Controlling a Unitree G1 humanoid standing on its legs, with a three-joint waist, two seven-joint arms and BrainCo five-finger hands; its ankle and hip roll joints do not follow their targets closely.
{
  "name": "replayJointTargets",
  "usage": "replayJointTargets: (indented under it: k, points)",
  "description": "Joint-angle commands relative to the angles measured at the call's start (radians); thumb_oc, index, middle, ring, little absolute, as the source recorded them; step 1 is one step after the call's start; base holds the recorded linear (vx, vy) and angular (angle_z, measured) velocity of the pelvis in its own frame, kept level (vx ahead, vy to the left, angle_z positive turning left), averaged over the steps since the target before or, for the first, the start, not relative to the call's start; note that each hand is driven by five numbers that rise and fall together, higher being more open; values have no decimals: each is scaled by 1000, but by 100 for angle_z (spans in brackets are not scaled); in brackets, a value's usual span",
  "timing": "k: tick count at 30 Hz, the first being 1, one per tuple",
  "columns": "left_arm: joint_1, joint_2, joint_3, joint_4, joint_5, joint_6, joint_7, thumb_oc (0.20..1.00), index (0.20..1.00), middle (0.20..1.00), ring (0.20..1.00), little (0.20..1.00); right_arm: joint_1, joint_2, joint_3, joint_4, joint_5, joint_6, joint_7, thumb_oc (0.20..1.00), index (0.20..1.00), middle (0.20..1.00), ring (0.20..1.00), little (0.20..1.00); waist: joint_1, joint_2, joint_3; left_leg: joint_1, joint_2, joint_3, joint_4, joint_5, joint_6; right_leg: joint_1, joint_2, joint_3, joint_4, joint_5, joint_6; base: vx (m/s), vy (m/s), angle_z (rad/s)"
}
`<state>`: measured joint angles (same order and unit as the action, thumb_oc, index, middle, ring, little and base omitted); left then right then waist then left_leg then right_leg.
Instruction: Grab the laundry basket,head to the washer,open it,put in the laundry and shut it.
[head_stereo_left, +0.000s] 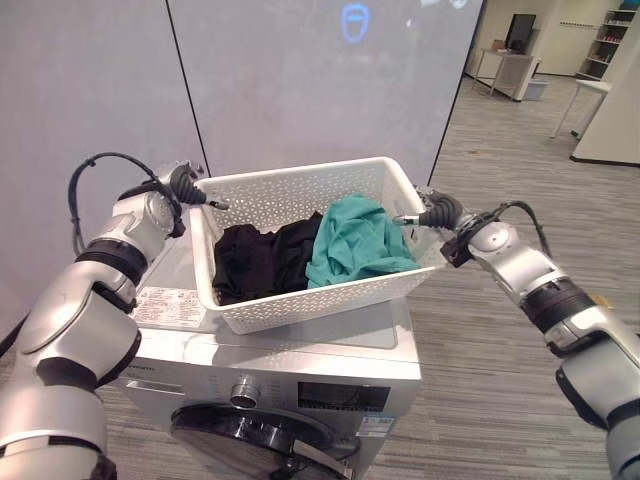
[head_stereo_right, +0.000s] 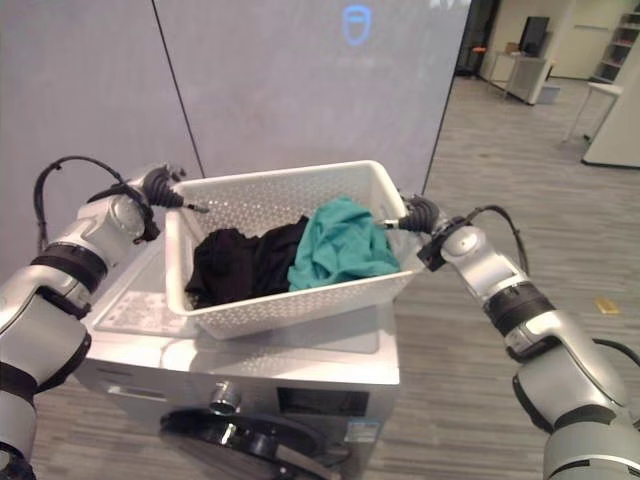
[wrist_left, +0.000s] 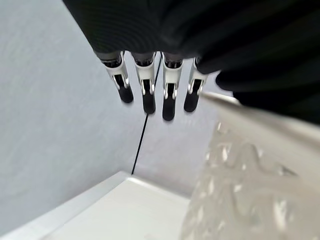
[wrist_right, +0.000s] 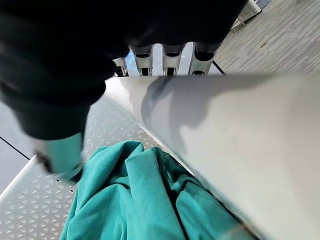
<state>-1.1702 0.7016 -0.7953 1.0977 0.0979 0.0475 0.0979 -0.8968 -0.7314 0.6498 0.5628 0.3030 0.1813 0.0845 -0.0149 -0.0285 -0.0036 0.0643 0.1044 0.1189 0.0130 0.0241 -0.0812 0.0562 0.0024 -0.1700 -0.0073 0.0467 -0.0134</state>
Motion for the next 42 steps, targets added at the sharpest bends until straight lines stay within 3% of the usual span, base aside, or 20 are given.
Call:
replayJointTargets:
  k: [1,7,13,22,27,31,32,33,34,36,37,38,39,41,42]
  points:
    - [-104,15,19,86,8,-7,93,1000,1000,1000,1000,1000,-52,17,18,20,34,-78,-44,1000,1000,1000,1000,1000,31,-13,61,6,9,13,66,-80,5,48,-76,-24,36,-122,111,0,0,0]
    - [-108,36,53,53,-18,-21,149,1000,1000,1000,1000,1000,-133,17,49,24,86,-84,-58,1000,1000,1000,1000,1000,33,-23,56,12,6,18,61,-84,8,48,-79,-19,37,-121,116,0,0,0]
    - [-115,91,83,-27,-56,-61,206,1000,1000,1000,1000,1000,-271,-63,116,37,159,-113,-62,1000,1000,1000,1000,1000,23,-34,42,24,5,27,52,-89,8,51,-86,-15,40,-121,122,5,20,-1]
    - [-137,128,125,-114,-91,-95,284,1000,1000,1000,1000,1000,-411,-50,149,162,192,-146,-106,1000,1000,1000,1000,1000,11,-35,28,43,1,40,42,-95,8,56,-87,-1,37,-119,126,9,13,-7]
    - [-162,153,185,-156,-134,-105,354,1000,1000,1000,1000,1000,-447,-63,116,168,216,-176,-149,1000,1000,1000,1000,1000,4,-28,21,49,-3,43,37,-98,9,60,-89,3,33,-119,128,0,0,0]
    - [-120,236,278,-252,-154,-102,377,1000,1000,1000,1000,1000,-406,-134,47,82,205,-189,-179,1000,1000,1000,1000,1000,5,-19,21,51,-5,42,36,-101,10,60,-91,7,31,-119,130,30,11,0]
    - [-5,317,407,-367,-155,-98,382,1000,1000,1000,1000,1000,-267,-216,-95,-43,169,-195,-201,1000,1000,1000,1000,1000,8,-11,21,51,-8,42,35,-105,13,60,-92,9,29,-120,130,31,15,1]
    - [1,317,411,-372,-153,-96,382,1000,1000,1000,1000,1000,-261,-217,-98,-48,167,-193,-201,1000,1000,1000,1000,1000,9,-11,19,51,-8,42,35,-105,13,60,-92,9,28,-120,130,74,27,1]
    - [125,406,523,-414,-131,-96,384,1000,1000,1000,1000,1000,-116,-291,-240,-156,128,-212,-210,1000,1000,1000,1000,1000,9,-2,24,51,-12,43,32,-109,16,59,-94,12,22,-120,131,69,14,-1]
    - [277,472,634,-427,-85,-81,386,1000,1000,1000,1000,1000,64,-331,-400,-263,89,-225,-218,1000,1000,1000,1000,1000,10,6,18,52,-14,46,28,-112,16,61,-95,13,13,-119,132,72,13,-5]
    - [308,471,656,-446,-80,-80,384,1000,1000,1000,1000,1000,102,-330,-427,-289,82,-220,-217,1000,1000,1000,1000,1000,11,5,10,53,-14,47,28,-112,16,62,-94,13,12,-118,133,71,9,-4]
    - [502,509,807,-463,-28,-64,389,1000,1000,1000,1000,1000,285,-346,-611,-352,0,-240,-240,1000,1000,1000,1000,1000,16,6,17,50,-16,46,26,-114,18,60,-97,16,5,-116,134,51,5,-4]
    - [541,504,838,-486,-22,-63,386,1000,1000,1000,1000,1000,320,-341,-635,-377,-8,-236,-237,1000,1000,1000,1000,1000,17,7,12,52,-16,47,27,-115,18,62,-97,16,5,-117,134,61,5,-8]
    - [744,489,994,-558,28,-57,385,1000,1000,1000,1000,1000,469,-326,-777,-419,-107,-236,-269,1000,1000,1000,1000,1000,31,11,16,48,-17,44,26,-118,21,61,-99,16,0,-117,134,40,-1,-12]
    - [972,409,1163,-621,61,-50,384,1000,1000,1000,1000,1000,629,-261,-903,-472,-173,-227,-273,1000,1000,1000,1000,1000,38,18,20,42,-19,41,26,-120,24,57,-102,19,-5,-115,132,37,0,-13]
